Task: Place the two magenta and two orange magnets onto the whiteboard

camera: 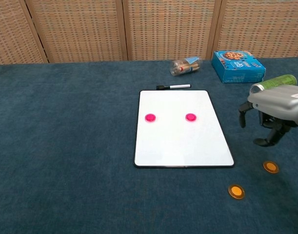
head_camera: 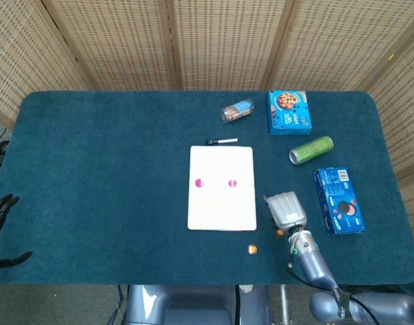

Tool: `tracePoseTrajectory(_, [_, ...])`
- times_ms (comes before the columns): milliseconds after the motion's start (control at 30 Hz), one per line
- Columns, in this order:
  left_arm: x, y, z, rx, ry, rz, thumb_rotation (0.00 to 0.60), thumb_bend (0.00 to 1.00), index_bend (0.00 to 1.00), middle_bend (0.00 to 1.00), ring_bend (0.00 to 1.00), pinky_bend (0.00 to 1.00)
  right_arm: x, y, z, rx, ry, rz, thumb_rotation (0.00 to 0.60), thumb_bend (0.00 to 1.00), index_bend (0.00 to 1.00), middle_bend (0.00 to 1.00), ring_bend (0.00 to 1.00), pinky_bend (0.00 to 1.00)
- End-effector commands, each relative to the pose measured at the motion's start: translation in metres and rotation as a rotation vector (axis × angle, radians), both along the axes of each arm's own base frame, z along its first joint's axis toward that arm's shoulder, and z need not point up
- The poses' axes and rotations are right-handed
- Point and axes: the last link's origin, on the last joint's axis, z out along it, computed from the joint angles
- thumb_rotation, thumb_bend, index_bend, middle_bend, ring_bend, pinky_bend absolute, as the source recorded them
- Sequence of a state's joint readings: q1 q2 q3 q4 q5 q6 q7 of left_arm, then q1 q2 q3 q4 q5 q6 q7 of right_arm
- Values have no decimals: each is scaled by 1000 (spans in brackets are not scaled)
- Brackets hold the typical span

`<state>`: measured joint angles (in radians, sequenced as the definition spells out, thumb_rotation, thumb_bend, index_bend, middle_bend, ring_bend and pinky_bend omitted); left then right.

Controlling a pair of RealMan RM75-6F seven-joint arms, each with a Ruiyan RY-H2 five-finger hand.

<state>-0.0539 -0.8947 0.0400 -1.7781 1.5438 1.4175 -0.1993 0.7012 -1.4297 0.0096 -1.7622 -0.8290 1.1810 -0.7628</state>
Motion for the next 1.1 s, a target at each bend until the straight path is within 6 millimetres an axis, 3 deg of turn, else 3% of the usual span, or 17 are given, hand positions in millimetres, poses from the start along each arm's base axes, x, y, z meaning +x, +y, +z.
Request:
tracePoseTrajectory(33, [1,-1,-1,-2,2,-2,600,18,0,0,0,0,-19,21,6,22,-28,-25,600,363,370,984,997,1000])
tracePoseTrajectory(300, [2,-2,-6,-9,15,-5,600,18,0,0,0,0,-42,40,4,50,-53,-41,600,363,371,984,997,1000])
tracePoseTrajectory(1100, [3,-1,-7,-11,23,-2,600,18,0,0,0,0,-53,42,-18,40,-51,11,600,363,393,984,997,1000])
